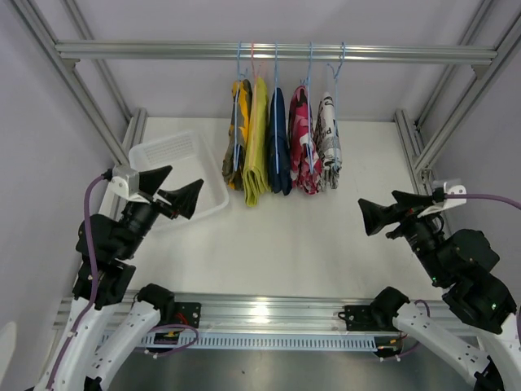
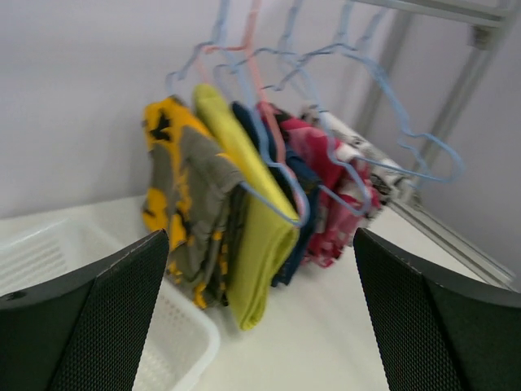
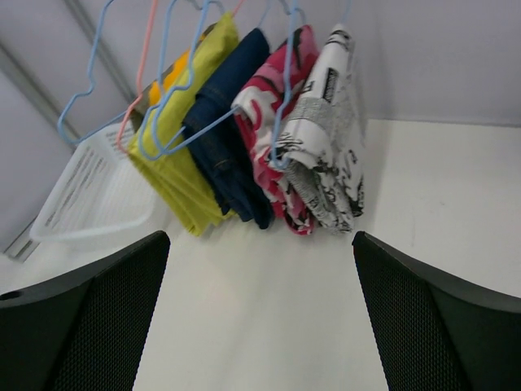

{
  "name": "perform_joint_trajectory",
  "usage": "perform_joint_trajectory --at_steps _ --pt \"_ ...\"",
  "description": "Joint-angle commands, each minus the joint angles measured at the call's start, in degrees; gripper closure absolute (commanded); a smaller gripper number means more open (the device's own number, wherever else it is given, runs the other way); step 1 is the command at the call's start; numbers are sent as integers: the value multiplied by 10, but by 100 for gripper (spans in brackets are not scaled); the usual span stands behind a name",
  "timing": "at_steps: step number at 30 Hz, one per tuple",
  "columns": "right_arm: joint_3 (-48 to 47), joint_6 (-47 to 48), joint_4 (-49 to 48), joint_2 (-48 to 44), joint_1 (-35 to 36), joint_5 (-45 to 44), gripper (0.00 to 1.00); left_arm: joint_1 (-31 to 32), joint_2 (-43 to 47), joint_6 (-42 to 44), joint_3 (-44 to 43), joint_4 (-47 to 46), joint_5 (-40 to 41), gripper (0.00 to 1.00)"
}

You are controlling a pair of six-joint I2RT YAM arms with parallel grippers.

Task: Remove the trousers from the hanger
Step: Pick up the hanger from the clothesline.

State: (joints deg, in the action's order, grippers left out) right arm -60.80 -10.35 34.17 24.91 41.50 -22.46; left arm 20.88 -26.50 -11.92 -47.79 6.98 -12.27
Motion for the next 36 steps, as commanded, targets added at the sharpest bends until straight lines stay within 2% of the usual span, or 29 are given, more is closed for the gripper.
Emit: perform_joint_trajectory --at_steps 1,4,9,12,13,20,24,27,30,36 --pt "12 28 -81 13 1 120 1 3 -15 -20 -27 39 167 0" --pt "-35 27 -84 72 2 158 1 3 -13 -27 -26 48 217 0" --pt "-118 16 -132 223 2 184 1 3 -18 -26 -31 65 257 1" --pt "-201 9 -135 321 5 220 0 3 -29 -29 -35 81 291 1" --pt "-250 8 -133 347 8 247 1 3 -33 -29 -37 82 293 1" --pt "-450 20 -105 533 48 266 1 2 -46 -35 -43 93 277 1" --pt "-509 27 -102 602 70 291 0 2 -44 -35 -42 94 272 1" --pt "-530 15 -111 646 72 368 0 3 -45 -32 -46 97 260 1" --pt "-555 5 -123 685 71 396 1 3 -43 -29 -45 95 244 1" --pt "-616 16 -100 769 69 378 1 3 -43 -29 -45 95 234 1"
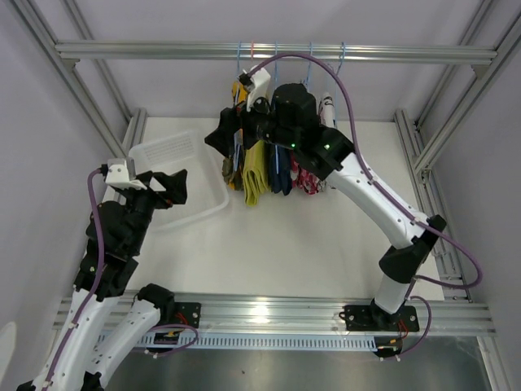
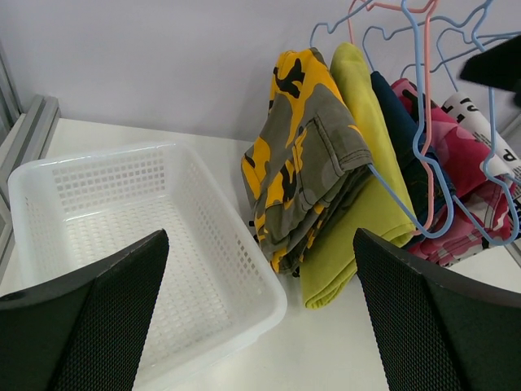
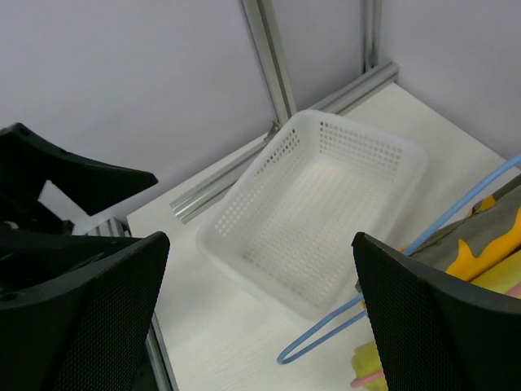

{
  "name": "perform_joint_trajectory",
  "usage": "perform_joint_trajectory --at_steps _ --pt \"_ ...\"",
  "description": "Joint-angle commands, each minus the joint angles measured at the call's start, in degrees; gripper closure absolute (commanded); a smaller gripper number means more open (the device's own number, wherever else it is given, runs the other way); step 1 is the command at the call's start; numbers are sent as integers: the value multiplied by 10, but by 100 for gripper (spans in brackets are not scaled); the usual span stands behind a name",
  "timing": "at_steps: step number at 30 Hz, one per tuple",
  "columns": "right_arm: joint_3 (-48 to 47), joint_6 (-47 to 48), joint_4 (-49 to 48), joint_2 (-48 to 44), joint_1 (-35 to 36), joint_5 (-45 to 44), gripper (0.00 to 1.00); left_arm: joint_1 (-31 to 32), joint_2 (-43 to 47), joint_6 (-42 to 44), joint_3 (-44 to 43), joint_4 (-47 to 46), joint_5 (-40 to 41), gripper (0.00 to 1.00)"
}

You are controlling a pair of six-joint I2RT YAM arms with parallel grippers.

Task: Remove the trousers from the hanger
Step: Pick up the hanger from the clothesline.

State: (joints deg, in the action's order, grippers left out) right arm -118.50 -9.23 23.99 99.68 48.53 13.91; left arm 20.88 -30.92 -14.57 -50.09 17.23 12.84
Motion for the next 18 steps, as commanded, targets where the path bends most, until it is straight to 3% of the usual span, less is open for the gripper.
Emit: perform_joint_trajectory --at_steps 1,9,18 --pt "-38 7 -7 26 0 13 1 3 2 -3 -22 -7 -19 0" --pt "-49 26 -29 61 -5 -30 1 9 4 0 -24 -4 -19 1" --pt "11 53 -60 11 3 -67 0 9 5 -2 -32 1 -31 1"
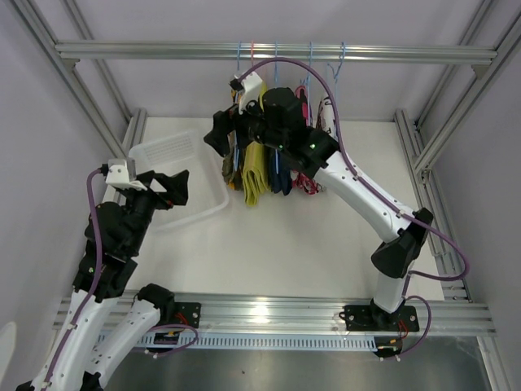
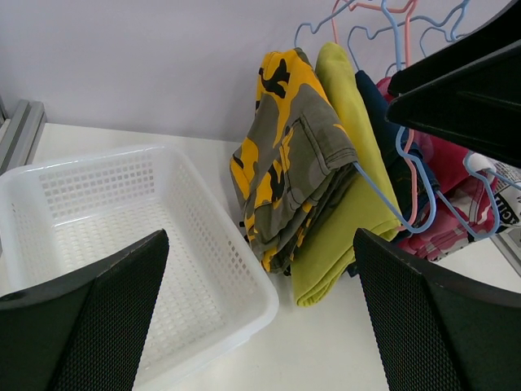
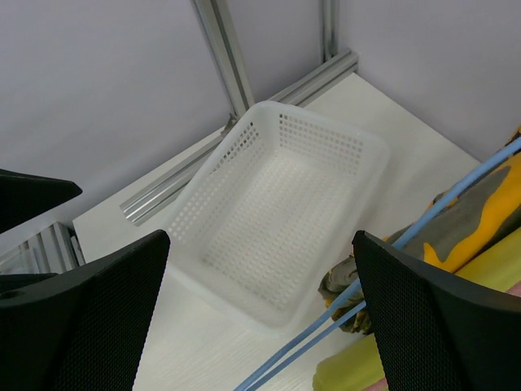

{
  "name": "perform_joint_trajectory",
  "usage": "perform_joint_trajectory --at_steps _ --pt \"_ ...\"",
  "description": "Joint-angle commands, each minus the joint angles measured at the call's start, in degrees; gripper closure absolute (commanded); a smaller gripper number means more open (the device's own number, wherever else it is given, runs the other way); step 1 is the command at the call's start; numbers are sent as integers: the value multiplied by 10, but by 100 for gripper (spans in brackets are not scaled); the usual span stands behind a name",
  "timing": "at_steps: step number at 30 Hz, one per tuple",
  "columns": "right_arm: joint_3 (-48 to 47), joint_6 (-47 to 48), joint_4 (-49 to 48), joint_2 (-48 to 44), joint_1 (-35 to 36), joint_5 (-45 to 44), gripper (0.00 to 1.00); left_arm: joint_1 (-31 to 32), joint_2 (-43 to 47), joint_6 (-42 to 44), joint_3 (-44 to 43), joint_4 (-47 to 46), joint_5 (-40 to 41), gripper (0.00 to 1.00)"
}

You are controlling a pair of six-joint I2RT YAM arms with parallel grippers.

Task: Remove the trousers from the hanger
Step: Pick up the hanger from the clothesline.

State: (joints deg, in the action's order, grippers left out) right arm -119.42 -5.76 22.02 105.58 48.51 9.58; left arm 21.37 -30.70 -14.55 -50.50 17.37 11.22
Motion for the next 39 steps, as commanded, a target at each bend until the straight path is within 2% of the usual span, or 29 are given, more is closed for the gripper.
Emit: perform_joint_trajectory --at_steps 1,19,22,29,39 --pt "33 21 -54 -59 3 -28 1 4 4 -2 -24 -1 -15 0" --pt "55 23 -90 -23 -19 -94 0 5 3 -4 -27 1 -27 1" --pt "48 -1 -99 -6 -35 -71 0 5 -1 -7 -26 2 -33 1" --pt "34 -90 -137 30 -77 56 1 5 -7 -5 -28 3 -39 1" --pt "37 -134 -194 52 -83 128 15 6 -13 -6 -31 7 -52 1"
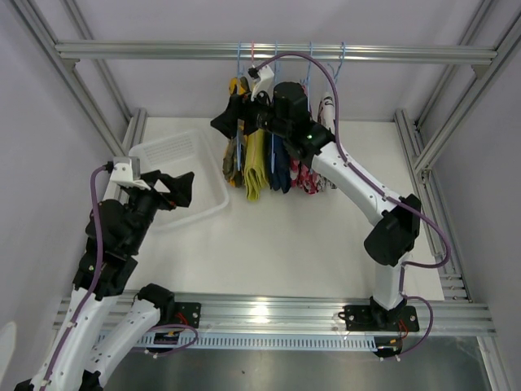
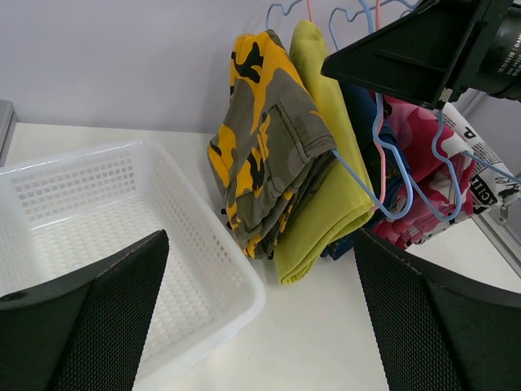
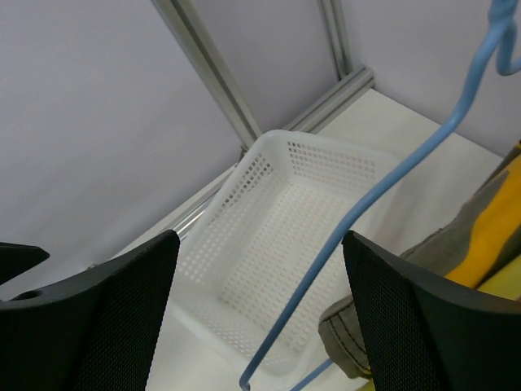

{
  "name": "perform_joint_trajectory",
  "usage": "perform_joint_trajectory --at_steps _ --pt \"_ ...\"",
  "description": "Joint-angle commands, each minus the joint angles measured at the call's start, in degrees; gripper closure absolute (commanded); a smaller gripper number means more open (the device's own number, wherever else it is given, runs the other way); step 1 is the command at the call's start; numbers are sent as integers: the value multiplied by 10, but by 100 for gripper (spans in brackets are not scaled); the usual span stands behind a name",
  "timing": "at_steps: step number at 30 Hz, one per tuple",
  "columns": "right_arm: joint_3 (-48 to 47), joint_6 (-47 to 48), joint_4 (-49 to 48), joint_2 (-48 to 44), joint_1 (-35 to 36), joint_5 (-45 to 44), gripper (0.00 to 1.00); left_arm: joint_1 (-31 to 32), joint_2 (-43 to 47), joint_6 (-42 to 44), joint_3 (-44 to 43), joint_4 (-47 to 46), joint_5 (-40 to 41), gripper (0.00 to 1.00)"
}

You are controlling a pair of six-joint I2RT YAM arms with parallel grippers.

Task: Remove the trousers from the hanger
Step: Pick up the hanger from the clothesline.

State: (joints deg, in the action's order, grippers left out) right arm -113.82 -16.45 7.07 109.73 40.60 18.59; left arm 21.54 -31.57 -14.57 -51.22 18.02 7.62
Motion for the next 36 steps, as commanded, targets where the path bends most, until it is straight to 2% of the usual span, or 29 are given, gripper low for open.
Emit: perform_joint_trajectory --at_steps 1,7,11,18,19,20,22,23,24,30,33,36 --pt "-19 -33 -46 12 -3 44 15 4 -4 -5 -24 0 -16 1" --pt "-6 -48 -65 16 -3 63 25 4 -4 -5 -25 -1 -19 0" --pt "12 -53 -101 5 -3 61 39 4 -7 -4 -25 0 -28 1" --pt "37 -53 -114 -13 -4 66 53 4 -9 -4 -25 0 -35 1" --pt "41 -54 -116 -13 -5 70 59 4 -9 -4 -25 0 -36 1" --pt "43 -55 -121 -15 -6 72 70 4 -10 -4 -25 0 -37 1" --pt "45 -61 -126 -15 -7 80 77 4 -10 -3 -26 0 -38 1" --pt "47 -64 -131 -15 -9 86 92 3 -11 -3 -25 0 -38 1" --pt "47 -67 -135 -12 -10 92 98 3 -11 -3 -26 0 -39 1" --pt "59 -84 -173 -13 -17 130 100 4 -13 -1 -26 0 -44 1" --pt "63 -90 -178 -15 -18 124 97 4 -13 -2 -27 0 -45 1" --pt "63 -93 -177 -16 -21 122 100 4 -13 -1 -27 0 -45 1"
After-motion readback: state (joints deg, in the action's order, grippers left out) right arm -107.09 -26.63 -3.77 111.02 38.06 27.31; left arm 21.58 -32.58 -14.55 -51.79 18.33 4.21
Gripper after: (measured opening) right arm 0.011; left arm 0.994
